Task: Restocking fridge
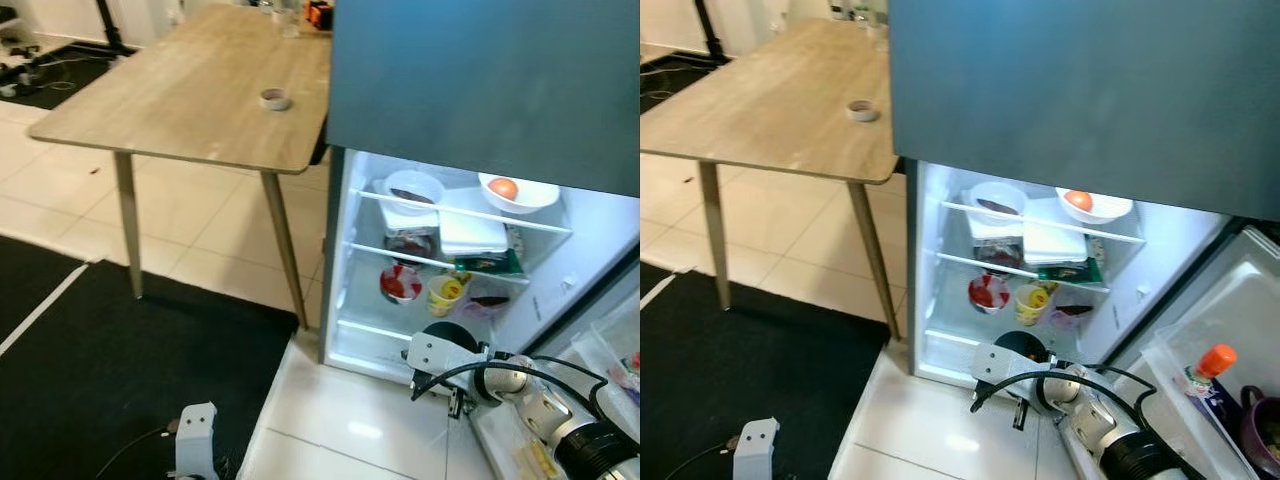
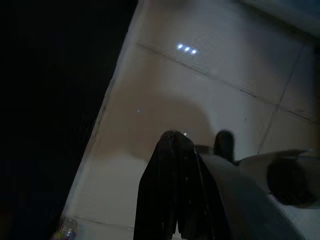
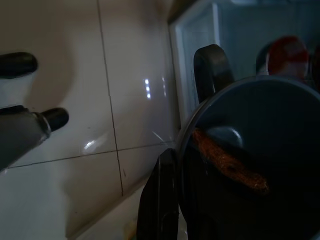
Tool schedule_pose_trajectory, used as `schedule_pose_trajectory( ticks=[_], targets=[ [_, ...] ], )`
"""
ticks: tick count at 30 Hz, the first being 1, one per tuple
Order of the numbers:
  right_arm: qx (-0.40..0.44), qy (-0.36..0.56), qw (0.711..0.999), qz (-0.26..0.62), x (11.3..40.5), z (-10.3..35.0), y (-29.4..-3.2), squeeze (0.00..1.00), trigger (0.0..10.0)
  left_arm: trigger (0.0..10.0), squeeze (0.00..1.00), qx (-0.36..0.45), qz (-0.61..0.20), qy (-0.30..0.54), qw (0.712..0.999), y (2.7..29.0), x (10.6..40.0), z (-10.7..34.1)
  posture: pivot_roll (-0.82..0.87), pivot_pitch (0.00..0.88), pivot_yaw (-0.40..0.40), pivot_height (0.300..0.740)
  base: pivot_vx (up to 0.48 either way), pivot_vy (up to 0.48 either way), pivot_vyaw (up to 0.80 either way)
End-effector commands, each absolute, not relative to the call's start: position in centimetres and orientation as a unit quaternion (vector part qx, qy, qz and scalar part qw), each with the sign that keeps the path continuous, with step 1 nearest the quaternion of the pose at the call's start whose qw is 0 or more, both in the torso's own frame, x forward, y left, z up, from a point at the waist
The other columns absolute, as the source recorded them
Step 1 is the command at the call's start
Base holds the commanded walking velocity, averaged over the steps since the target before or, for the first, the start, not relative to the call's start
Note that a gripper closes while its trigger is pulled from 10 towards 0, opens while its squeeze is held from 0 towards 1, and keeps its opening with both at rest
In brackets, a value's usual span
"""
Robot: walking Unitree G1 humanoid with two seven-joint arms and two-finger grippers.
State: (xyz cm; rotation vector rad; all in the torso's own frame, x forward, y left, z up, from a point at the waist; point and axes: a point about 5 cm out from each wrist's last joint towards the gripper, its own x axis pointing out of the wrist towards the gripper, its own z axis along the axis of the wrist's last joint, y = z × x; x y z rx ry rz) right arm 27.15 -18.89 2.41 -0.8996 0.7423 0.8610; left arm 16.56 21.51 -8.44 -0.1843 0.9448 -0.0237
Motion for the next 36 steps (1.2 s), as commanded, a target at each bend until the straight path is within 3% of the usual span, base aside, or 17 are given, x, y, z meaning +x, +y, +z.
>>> schedule_pose_trajectory(
  ticks=[1, 27, 36],
  targets=[
    [-0.406, 0.327, 0.758, 0.392, 27.7, 3.0, -18.6, 0.0, 10.0, 10.0, 0.0, -0.087, -0.012, 0.468, 0.879, 21.6, 15.8, -8.8, -0.05, 0.0, -0.038, 0.74, 0.341, 0.0, 0.0],
    [-0.388, 0.329, 0.765, 0.395, 27.5, 3.1, -18.3, 0.0, 10.0, 10.0, 0.0, -0.081, -0.013, 0.464, 0.882, 21.5, 16.2, -8.6, -0.06, 0.0, -0.034, 0.74, 0.33, 0.0, 0.0],
    [-0.384, 0.338, 0.763, 0.396, 27.4, 3.0, -18.5, 0.0, 10.0, 10.0, 0.0, -0.078, -0.015, 0.458, 0.886, 21.2, 16.8, -8.4, -0.05, 0.0, -0.037, 0.74, 0.0, 0.0, -0.76]
  ],
)
